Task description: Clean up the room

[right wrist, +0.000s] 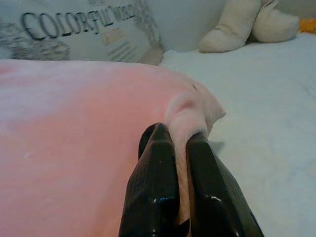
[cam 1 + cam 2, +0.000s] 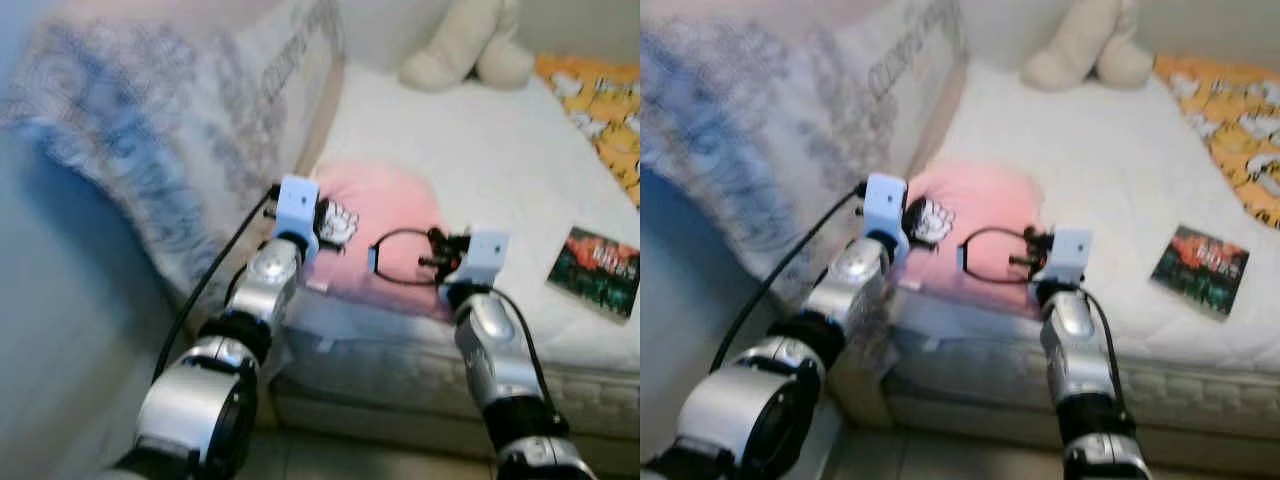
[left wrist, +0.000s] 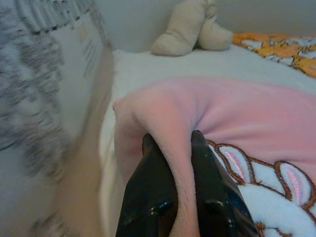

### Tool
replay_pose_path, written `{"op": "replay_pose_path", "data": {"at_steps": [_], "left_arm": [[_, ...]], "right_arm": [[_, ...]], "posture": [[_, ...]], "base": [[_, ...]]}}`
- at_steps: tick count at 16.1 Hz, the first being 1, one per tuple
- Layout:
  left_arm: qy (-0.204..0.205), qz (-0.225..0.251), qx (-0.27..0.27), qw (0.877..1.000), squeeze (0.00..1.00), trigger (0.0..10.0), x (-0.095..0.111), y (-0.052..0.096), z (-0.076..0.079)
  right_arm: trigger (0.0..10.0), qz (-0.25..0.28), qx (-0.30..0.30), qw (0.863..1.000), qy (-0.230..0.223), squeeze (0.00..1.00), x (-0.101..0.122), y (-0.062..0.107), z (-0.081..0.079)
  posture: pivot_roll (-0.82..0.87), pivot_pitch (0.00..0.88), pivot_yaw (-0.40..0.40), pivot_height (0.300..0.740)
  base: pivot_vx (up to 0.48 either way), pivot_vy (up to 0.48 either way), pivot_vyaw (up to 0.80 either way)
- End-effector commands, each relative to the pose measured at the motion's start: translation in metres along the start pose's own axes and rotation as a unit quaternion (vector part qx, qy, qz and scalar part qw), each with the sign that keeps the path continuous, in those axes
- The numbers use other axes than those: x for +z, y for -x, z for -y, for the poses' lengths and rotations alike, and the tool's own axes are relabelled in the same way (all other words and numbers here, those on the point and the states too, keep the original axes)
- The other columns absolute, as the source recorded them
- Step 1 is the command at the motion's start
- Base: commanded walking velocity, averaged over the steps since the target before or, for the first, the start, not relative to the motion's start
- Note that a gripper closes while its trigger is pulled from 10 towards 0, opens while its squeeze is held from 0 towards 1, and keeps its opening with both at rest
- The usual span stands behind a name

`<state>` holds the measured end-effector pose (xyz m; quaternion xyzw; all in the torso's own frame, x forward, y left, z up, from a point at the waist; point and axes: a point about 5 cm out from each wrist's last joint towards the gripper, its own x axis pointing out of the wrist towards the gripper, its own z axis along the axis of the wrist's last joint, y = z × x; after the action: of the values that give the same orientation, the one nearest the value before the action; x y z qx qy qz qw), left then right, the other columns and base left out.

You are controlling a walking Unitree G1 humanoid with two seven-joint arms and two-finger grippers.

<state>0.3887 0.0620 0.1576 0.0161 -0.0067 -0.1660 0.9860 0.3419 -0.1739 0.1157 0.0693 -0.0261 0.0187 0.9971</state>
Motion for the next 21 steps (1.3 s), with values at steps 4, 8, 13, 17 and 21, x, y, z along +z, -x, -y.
{"op": "replay_pose_path", "data": {"at_steps": [4, 8, 13, 17, 21], "left_arm": [[0.015, 0.023, 0.03, 0.999, 0.0, 10.0, 0.016, -0.005, -0.007], [0.018, 0.007, 0.019, 1.0, 0.0, 10.0, 0.01, -0.006, 0.009], [0.026, 0.023, 0.052, 0.998, 0.0, 10.0, 0.017, -0.009, 0.015], [-0.018, -0.013, 0.118, 0.993, 0.0, 10.0, 0.003, -0.003, -0.016], [-0.045, -0.081, 0.169, 0.981, 0.0, 10.0, -0.037, 0.019, -0.04]], "right_arm": [[10.0, 0.004, -0.026, 1.0, 0.003, 0.0, 0.005, -0.001, 0.013], [10.0, 0.035, -0.041, 0.998, 0.029, 0.0, 0.015, -0.001, 0.025], [10.0, -0.034, 0.02, 0.993, 0.108, 0.0, 0.013, -0.023, 0.02], [10.0, -0.13, 0.073, 0.982, 0.12, 0.0, -0.016, -0.03, -0.006], [10.0, -0.178, 0.098, 0.968, 0.146, 0.0, -0.036, -0.025, -0.027]], "posture": [[0.07, 0.0, 0.038, 0.74], [0.06, 0.0, 0.049, 0.74], [0.03, 0.139, 0.006, 0.74], [0.01, 0.292, -0.046, 0.74], [0.02, 0.327, -0.076, 0.74]], "base": [[0.48, 0.0, 0.0], [0.48, 0.0, 0.0], [0.384, 0.0, 0.0], [0.0, 0.0, 0.0], [0.0, 0.0, 0.0]]}}
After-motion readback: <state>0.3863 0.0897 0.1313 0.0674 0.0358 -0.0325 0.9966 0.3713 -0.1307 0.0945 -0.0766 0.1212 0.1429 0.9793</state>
